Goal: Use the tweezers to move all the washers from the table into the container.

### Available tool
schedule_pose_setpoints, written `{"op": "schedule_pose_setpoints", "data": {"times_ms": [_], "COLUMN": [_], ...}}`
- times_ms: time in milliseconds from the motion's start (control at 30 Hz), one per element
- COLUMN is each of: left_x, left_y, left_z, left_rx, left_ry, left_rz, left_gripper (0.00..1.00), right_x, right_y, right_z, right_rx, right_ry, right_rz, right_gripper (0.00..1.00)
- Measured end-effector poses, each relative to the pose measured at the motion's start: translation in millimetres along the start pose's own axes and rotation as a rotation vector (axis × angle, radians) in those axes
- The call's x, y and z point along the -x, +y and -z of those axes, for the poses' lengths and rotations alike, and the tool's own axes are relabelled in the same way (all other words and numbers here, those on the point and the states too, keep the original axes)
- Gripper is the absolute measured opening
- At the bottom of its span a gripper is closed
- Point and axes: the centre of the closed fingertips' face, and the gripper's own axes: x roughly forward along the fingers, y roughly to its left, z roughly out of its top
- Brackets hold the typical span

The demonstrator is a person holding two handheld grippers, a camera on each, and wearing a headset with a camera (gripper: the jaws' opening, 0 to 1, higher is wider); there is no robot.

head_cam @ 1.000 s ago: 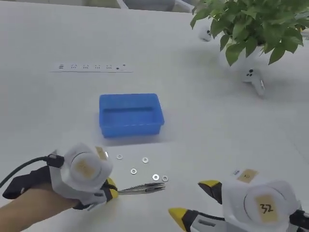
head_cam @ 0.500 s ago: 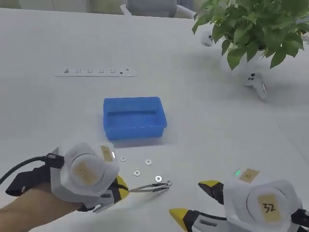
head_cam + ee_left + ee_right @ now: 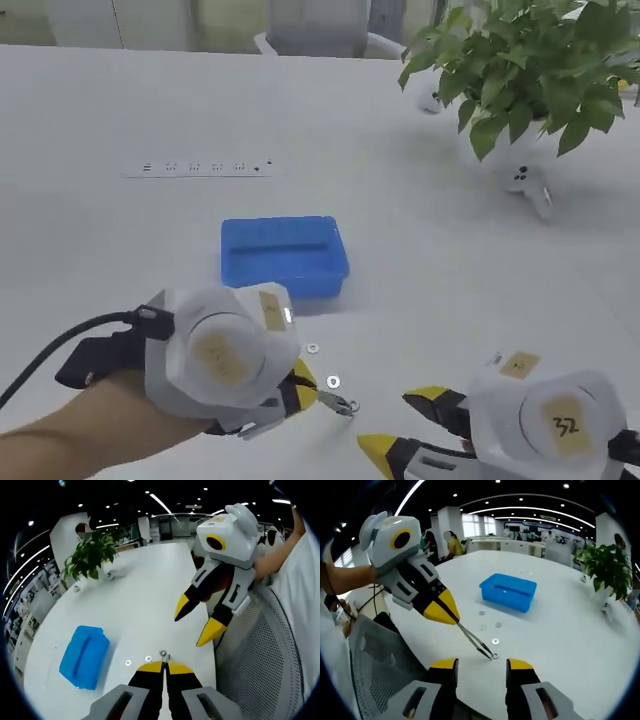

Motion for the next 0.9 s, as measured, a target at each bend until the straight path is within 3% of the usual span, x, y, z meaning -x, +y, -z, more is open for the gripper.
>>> {"op": "schedule_pose_setpoints", "data": {"times_ms": [167,367,500,667,900], "left_x": [2.1,8.6,13.3,17.4,18.4], "left_y": [-0.9,-11.5,-23.0,-38.2,-50.6], "left_z": [-18.6,-33.4,-38.3,-46.0,-49.1], "left_rx": [-0.052,-0.130,-0.150,-0.240,-0.262], "left_ry": [-0.021,-0.028,-0.019,-0.024,-0.016], "left_rz": [0.015,0.057,0.105,0.145,0.187], "left_gripper": [0.00,0.00,0.00,0.00,0.00], "right_x": [0.7,3.1,5.8,6.7,5.1], "right_y": [1.6,6.7,13.3,26.0,35.2], "right_z": [-0.8,-5.0,-9.8,-13.8,-12.0], "right_rx": [0.004,0.013,0.023,0.049,0.148], "right_ry": [-0.002,-0.024,-0.053,-0.080,-0.071], "right_rz": [-0.008,-0.037,-0.080,-0.144,-0.158], "right_gripper": [0.30,0.23,0.16,0.18,0.16]}}
